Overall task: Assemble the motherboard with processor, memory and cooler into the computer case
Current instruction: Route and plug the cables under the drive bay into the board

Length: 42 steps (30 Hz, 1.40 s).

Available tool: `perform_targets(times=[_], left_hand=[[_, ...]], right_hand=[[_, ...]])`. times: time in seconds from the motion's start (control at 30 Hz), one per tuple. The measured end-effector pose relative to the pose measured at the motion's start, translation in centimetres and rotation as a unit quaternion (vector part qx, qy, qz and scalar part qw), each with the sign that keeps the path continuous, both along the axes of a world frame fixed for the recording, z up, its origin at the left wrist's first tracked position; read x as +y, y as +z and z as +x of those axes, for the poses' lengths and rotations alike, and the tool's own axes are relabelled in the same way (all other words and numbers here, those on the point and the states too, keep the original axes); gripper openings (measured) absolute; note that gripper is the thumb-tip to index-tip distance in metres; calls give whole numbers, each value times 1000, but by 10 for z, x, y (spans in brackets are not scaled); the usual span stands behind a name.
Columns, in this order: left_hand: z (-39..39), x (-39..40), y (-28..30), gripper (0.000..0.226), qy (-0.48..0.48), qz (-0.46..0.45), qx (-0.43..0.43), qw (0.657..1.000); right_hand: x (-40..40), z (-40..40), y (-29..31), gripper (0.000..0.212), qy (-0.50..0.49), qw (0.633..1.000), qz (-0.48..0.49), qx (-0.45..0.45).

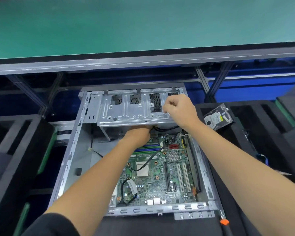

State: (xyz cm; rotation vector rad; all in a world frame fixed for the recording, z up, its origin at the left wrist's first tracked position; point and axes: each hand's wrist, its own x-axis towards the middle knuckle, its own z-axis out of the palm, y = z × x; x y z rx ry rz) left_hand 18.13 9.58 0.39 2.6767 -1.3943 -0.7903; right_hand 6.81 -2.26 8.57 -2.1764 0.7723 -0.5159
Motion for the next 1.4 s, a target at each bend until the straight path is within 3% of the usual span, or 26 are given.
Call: perform_targets(times=[0.27, 0.4, 0.6, 0.8, 0.97, 1.17, 1.3, 1.4], left_hand=[[3, -27, -19, 39, 124, -30, 82, 988], [3, -27, -17, 59, 205, -148, 194, 948], [1, -27, -21, 45, 281, -240, 315, 874], [0, -27, -20, 32, 276, -232, 307, 881], [0, -25, -19, 39, 271, -194, 281, 900], [-5, -31, -12, 29, 150, -91, 206, 963], [-11, -35, -9, 34, 164, -69, 208, 962], [-10, -33, -5, 35, 176, -66, 305, 934]], right_hand=[[1, 1, 0, 17, -1, 1000, 2, 7], [1, 1, 0, 18, -1, 1000, 1, 5], [1, 2, 0, 18, -6, 1000, 1, 7], [1, 2, -1, 17, -7, 1000, 0, 5], [1, 2, -1, 17, -8, 1000, -2, 1], [1, 2, 0, 17, -1, 1000, -2, -3], [1, 2, -1, 18, 1, 1000, 0, -6], [1, 1, -1, 18, 2, 1000, 11, -13]])
